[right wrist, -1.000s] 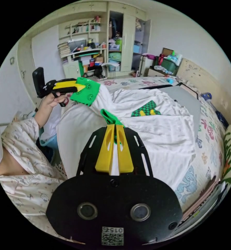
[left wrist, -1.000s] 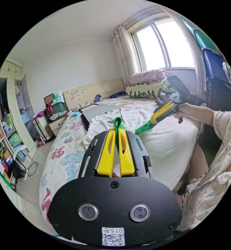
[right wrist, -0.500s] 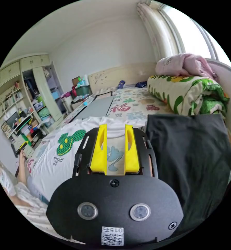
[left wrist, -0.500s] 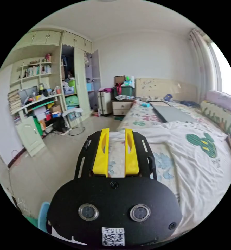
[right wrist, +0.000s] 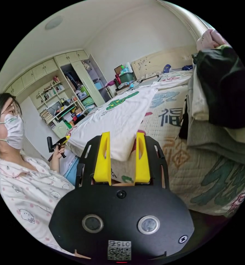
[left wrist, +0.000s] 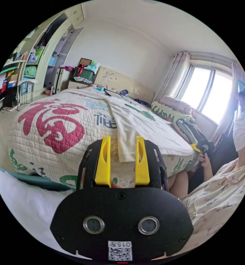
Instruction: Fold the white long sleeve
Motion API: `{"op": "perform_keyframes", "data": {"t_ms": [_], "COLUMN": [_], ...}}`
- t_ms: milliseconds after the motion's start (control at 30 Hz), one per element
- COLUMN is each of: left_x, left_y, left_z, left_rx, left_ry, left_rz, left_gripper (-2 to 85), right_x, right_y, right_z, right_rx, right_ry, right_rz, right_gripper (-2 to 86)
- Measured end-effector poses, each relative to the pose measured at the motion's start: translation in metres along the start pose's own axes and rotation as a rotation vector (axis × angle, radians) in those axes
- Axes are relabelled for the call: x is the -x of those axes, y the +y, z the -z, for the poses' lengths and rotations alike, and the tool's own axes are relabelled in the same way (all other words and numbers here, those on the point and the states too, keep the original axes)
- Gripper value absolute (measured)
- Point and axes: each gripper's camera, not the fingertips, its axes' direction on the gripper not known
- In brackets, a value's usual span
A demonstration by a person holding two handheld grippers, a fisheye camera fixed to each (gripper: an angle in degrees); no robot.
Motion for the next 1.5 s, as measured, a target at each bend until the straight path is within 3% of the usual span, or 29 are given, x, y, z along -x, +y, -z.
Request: {"op": "perform_keyframes", "data": {"t_ms": [100,200,300,467,567,800,967,1067,1333,1500], "left_x": [-0.001,-0.006,-0.022,-0.054,-0.063,-0.101,-0.149,-0.165,-0.185,-0.182], "left_y": [0.014,0.016,0.013,0.002,0.000,-0.007,-0.020,-0.026,-0.046,-0.062], "left_z": [0.002,0.018,0.050,0.101,0.091,0.088,0.087,0.087,0.084,0.097], "left_rx": [-0.010,-0.036,-0.094,-0.128,-0.073,-0.068,-0.059,-0.059,-0.034,0.026], "left_ry": [0.028,-0.035,-0.035,-0.177,-0.254,-0.368,-0.508,-0.540,-0.518,-0.427], "left_rz": [0.018,0.048,0.025,-0.033,-0.041,-0.085,-0.168,-0.180,-0.170,-0.130], "left_gripper": [9.2,1.9,0.8,0.3,0.4,0.6,0.6,0.6,1.6,5.1], "right_x": [-0.009,-0.022,-0.025,-0.025,-0.020,0.006,0.058,0.070,0.077,0.049], "right_y": [0.022,0.034,0.046,0.060,0.067,0.082,0.096,0.103,0.099,0.092], "right_z": [0.006,0.006,0.016,0.015,-0.021,-0.061,-0.112,-0.126,-0.111,-0.051], "right_rx": [-0.080,-0.102,-0.165,-0.172,-0.081,-0.094,-0.071,-0.097,-0.137,-0.188], "right_ry": [-0.022,-0.086,-0.069,0.099,0.226,0.387,0.714,0.789,0.742,0.467], "right_rz": [-0.006,-0.027,-0.016,-0.007,0.032,0.122,0.287,0.306,0.271,0.097], "right_gripper": [10.8,2.8,1.2,0.3,0.1,0.2,0.2,0.3,1.0,3.7]}}
